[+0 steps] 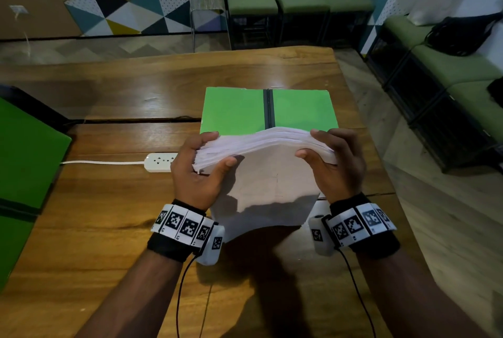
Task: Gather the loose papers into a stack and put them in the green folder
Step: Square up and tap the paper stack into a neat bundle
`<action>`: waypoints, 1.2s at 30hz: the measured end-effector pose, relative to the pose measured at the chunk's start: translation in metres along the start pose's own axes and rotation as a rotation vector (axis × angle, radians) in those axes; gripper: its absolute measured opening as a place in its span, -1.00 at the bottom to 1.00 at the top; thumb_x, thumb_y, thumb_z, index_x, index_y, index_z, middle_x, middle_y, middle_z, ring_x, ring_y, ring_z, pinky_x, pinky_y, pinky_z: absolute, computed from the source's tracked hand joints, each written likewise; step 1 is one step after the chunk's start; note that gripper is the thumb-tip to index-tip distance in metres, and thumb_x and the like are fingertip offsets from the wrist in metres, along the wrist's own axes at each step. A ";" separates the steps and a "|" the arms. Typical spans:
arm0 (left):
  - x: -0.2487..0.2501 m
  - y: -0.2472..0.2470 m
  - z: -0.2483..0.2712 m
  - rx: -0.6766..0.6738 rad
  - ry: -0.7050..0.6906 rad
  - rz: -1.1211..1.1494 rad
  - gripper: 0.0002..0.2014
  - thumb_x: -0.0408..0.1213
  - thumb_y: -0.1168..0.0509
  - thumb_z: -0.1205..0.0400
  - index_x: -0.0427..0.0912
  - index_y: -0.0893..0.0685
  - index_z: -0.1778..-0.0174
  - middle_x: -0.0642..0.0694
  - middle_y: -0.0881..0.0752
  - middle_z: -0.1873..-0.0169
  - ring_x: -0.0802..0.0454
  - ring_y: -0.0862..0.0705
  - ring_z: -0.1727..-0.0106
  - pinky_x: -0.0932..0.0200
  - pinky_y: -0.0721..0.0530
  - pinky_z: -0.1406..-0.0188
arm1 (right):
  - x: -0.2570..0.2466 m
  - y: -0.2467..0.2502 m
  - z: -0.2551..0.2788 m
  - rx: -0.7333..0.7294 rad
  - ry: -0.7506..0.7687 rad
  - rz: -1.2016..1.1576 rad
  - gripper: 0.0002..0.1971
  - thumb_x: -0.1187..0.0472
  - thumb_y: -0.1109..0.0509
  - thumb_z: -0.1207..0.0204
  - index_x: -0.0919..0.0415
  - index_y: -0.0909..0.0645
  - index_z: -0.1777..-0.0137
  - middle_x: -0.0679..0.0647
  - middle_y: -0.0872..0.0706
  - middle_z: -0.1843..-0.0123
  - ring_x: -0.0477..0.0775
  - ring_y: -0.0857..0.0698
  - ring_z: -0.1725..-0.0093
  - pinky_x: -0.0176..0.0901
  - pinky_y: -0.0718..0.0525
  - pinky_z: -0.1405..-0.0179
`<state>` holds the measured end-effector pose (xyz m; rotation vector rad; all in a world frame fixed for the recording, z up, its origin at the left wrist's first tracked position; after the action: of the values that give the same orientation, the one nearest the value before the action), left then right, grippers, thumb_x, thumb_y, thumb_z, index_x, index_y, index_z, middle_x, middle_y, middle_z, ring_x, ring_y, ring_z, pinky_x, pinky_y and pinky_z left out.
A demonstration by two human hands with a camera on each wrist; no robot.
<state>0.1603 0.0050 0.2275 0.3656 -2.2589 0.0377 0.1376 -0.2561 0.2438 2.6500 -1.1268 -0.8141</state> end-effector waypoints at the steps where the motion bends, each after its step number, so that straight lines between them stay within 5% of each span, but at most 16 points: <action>1: 0.001 0.000 -0.001 -0.011 -0.011 -0.015 -0.65 0.18 -0.37 -0.51 0.36 -0.54 -0.21 0.45 -0.64 -0.06 0.44 -0.64 0.02 0.52 -0.56 0.13 | 0.002 0.000 0.000 0.002 -0.021 -0.014 -0.61 0.12 -0.62 -0.31 0.16 -0.61 -0.09 0.06 -0.53 0.02 -0.41 -0.49 -0.01 -0.60 -0.48 -0.08; 8: -0.005 0.000 -0.003 -0.009 -0.004 -0.044 -0.74 0.24 -0.19 -0.60 0.40 -0.54 -0.19 0.43 -0.64 0.01 0.37 -0.60 0.09 0.36 -0.54 0.18 | 0.005 -0.001 -0.004 -0.035 -0.101 -0.048 -0.55 0.03 -0.59 -0.30 0.18 -0.59 -0.13 0.20 -0.67 0.01 -0.20 -0.56 -0.03 -0.58 -0.49 -0.10; 14: -0.008 0.001 -0.004 0.008 0.019 -0.091 -0.86 0.17 -0.26 -0.60 0.29 -0.58 -0.02 0.38 -0.64 0.14 0.22 -0.62 0.22 0.26 -0.55 0.33 | 0.004 -0.001 -0.006 -0.057 -0.103 -0.047 -0.51 -0.03 -0.58 -0.30 0.19 -0.56 -0.13 0.06 -0.58 -0.05 -0.20 -0.54 -0.06 -0.58 -0.47 -0.14; 18: -0.004 0.000 -0.005 0.014 -0.021 -0.112 -0.68 0.15 -0.25 -0.61 -0.05 -0.56 0.04 0.18 -0.61 0.14 0.01 -0.61 0.25 0.19 -0.54 0.34 | 0.007 0.000 -0.008 -0.031 -0.124 -0.078 -0.56 -0.04 -0.59 -0.30 0.19 -0.55 -0.01 0.15 -0.63 0.05 -0.17 -0.56 0.00 -0.54 -0.49 -0.08; 21: -0.005 0.001 -0.006 0.039 -0.001 0.009 -0.59 0.20 -0.36 -0.51 -0.07 -0.49 0.06 -0.03 -0.61 0.14 0.01 -0.63 0.16 0.18 -0.60 0.26 | 0.012 0.000 -0.005 -0.003 -0.179 -0.108 -0.57 -0.05 -0.60 -0.28 0.16 -0.54 0.02 -0.03 -0.63 0.05 -0.35 -0.57 0.00 -0.53 -0.52 -0.01; 24: -0.032 -0.012 0.004 -0.086 0.213 0.301 -0.15 0.22 -0.54 -0.26 -0.16 -0.33 -0.29 -0.43 -0.63 -0.09 -0.24 -0.66 -0.15 0.01 -0.70 -0.06 | 0.019 0.001 -0.002 0.035 -0.243 -0.189 -0.57 -0.04 -0.62 -0.27 0.18 -0.55 0.04 -0.16 -0.60 0.03 -0.41 -0.58 0.01 -0.49 -0.54 0.04; 26: -0.047 -0.021 0.019 -0.183 0.429 0.328 -0.09 0.16 -0.63 -0.17 -0.21 -0.46 -0.35 -0.17 -0.76 -0.13 -0.06 -0.72 -0.21 0.05 -0.74 -0.10 | 0.024 -0.001 -0.001 0.033 -0.282 -0.256 -0.59 0.03 -0.65 -0.24 0.12 -0.52 0.06 -0.14 -0.59 0.04 -0.36 -0.59 0.05 -0.43 -0.57 0.09; 29: -0.054 -0.019 0.033 -0.149 0.461 0.175 -0.55 -0.31 -0.62 -0.33 0.03 -0.65 -0.09 0.40 -0.78 0.08 0.40 -0.73 -0.04 0.44 -0.67 0.04 | 0.043 -0.016 0.007 -0.053 -0.492 -0.432 -0.39 0.21 -0.50 -0.09 0.03 -0.37 -0.17 -0.01 -0.53 -0.10 -0.28 -0.62 -0.01 -0.36 -0.65 0.14; 32: -0.048 -0.022 0.038 -0.090 0.474 0.146 -0.53 -0.62 -0.49 -0.39 0.06 -0.64 0.00 0.53 -0.74 0.18 0.51 -0.71 0.04 0.53 -0.62 0.09 | 0.068 -0.043 0.038 -0.206 -0.813 -0.471 -0.23 0.02 -0.38 -0.04 0.02 -0.26 -0.33 0.06 -0.53 -0.17 -0.10 -0.65 -0.08 -0.44 -0.67 0.19; 36: -0.048 -0.019 0.041 0.001 0.493 0.124 -0.60 -0.47 -0.53 -0.42 0.13 -0.65 0.04 0.52 -0.74 0.22 0.52 -0.70 0.08 0.52 -0.63 0.05 | 0.071 -0.046 0.041 -0.118 -0.831 -0.386 -0.30 -0.17 -0.49 -0.02 0.09 -0.48 -0.19 -0.12 -0.68 0.05 -0.04 -0.70 0.03 -0.55 -0.63 0.23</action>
<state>0.1653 -0.0075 0.1630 0.1895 -1.7899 0.1740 0.1843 -0.2706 0.1639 2.4823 -0.6177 -2.1003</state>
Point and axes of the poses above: each hand's wrist, its own z-axis away from the middle knuckle, its own y-axis out of the back of the hand, x = y × z, the point moved 9 cm from there along -z, towards the middle knuckle
